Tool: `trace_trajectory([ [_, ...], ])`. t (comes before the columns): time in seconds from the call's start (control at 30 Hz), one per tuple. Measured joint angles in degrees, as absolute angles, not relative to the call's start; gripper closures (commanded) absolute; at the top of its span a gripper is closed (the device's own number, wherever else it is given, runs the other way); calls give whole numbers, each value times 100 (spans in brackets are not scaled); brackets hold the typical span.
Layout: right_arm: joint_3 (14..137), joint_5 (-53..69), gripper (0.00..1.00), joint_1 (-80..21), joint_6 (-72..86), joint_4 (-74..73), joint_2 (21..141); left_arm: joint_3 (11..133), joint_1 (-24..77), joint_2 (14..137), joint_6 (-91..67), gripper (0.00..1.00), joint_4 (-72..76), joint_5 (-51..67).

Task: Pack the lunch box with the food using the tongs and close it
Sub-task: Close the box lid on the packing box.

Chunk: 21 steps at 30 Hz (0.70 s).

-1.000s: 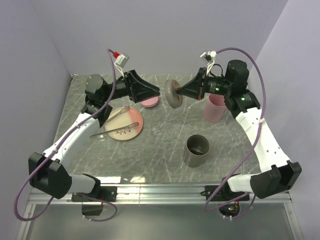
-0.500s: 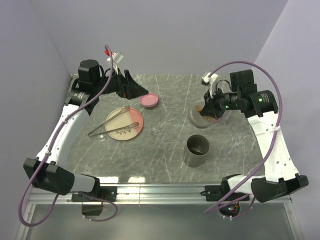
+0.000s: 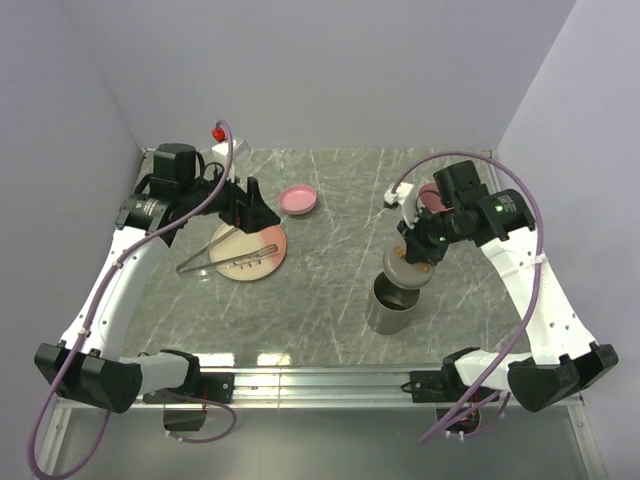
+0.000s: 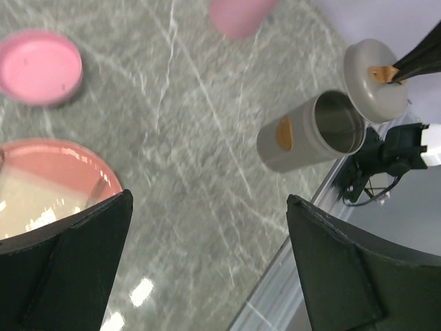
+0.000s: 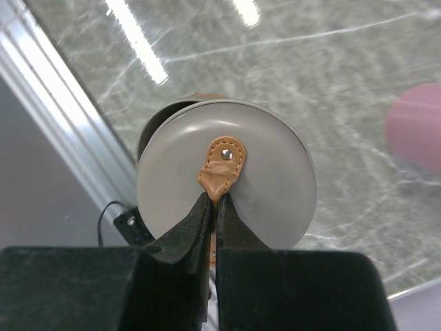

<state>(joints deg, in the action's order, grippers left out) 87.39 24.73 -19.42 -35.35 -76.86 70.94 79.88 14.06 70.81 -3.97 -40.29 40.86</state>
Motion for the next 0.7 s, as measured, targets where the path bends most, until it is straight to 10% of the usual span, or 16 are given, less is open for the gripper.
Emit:
trace_trajectory([
  [0.7,7872,2058,100,-2674,-2965,-7721,7140,7710,1070,7072,-427,1,-4187,4171],
])
